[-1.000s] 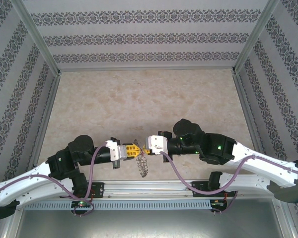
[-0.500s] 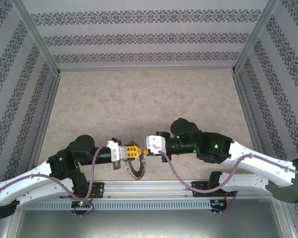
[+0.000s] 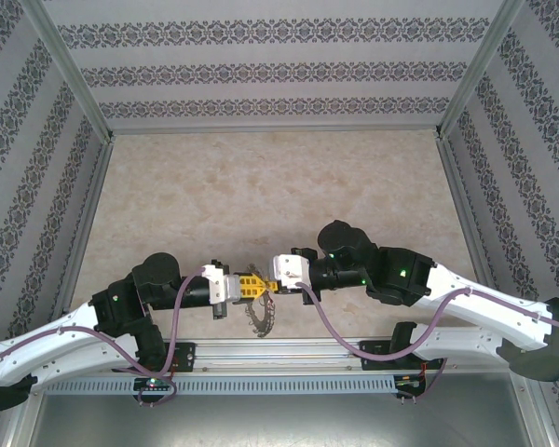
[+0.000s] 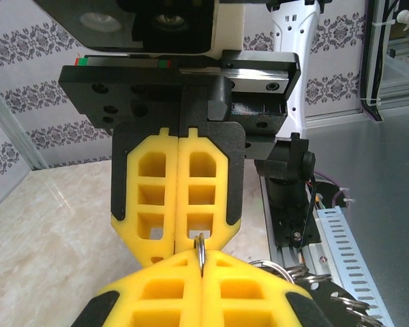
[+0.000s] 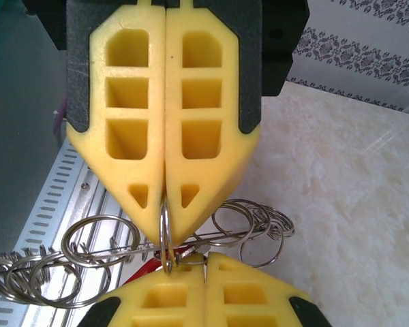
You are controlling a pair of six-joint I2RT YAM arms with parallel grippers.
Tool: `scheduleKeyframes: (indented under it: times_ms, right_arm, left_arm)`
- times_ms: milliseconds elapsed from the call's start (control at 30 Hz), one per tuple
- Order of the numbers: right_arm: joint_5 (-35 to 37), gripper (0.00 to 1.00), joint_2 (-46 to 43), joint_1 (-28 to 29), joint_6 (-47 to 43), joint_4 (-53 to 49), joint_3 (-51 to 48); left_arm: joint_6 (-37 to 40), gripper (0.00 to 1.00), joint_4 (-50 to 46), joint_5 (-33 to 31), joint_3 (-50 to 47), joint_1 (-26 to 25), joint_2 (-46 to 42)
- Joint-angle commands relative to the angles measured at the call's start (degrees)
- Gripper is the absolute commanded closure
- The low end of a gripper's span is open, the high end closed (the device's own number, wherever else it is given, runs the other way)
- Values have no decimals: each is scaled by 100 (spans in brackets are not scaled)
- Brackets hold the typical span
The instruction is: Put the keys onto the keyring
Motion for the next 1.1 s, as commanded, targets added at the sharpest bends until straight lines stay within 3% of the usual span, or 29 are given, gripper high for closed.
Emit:
scheduleKeyframes:
  times_ms: [0,1067]
  right_arm:
    - [-218,100,29,-7,69,114,101]
    - [-292,100,256,-30,249,32,149]
  left_arm:
    - [-117,100,654,199,7,-69,-111]
    - [-100,100,729,249,-24,-61,-303]
